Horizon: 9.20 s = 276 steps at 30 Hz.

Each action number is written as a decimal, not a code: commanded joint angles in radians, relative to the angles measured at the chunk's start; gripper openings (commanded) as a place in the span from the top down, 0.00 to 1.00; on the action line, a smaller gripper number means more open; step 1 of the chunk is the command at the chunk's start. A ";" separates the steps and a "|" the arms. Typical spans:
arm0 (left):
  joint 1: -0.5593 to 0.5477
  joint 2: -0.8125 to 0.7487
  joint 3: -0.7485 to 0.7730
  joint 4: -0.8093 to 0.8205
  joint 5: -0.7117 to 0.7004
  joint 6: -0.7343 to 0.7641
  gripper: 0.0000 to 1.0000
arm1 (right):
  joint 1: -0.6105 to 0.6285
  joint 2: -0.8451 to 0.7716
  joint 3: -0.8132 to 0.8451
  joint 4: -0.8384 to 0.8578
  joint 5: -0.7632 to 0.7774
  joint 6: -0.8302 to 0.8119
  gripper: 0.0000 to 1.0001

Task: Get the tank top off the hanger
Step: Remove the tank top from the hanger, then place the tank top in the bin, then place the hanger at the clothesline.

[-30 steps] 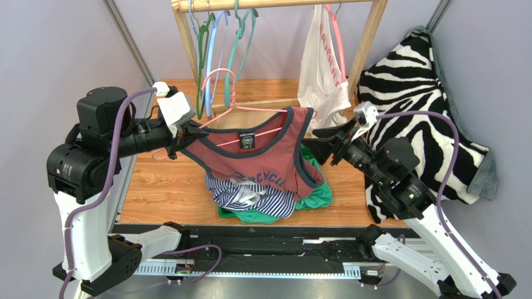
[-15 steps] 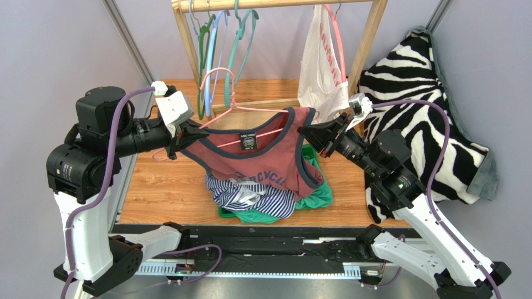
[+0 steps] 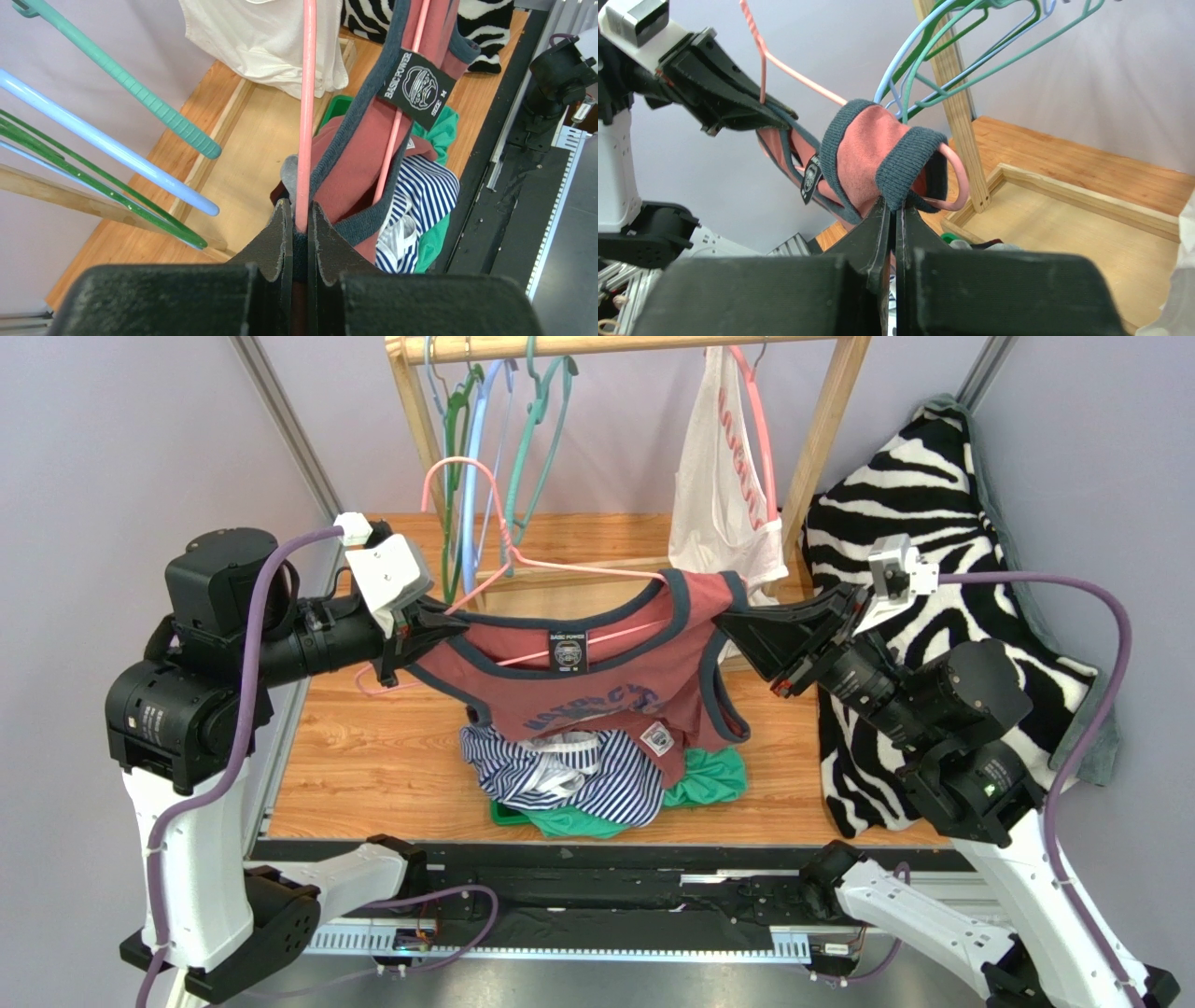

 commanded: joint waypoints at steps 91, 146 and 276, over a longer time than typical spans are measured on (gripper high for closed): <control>-0.329 0.252 0.200 -0.164 0.074 0.294 1.00 | -0.141 0.253 0.413 -0.491 -0.558 -0.564 0.44; -0.324 0.096 0.082 0.158 -0.357 -0.102 0.03 | -0.136 -0.097 0.295 -0.563 -0.339 -0.346 1.00; -0.519 0.110 -0.205 0.186 -0.477 0.004 0.02 | -0.001 0.868 0.941 -0.496 0.512 -0.372 1.00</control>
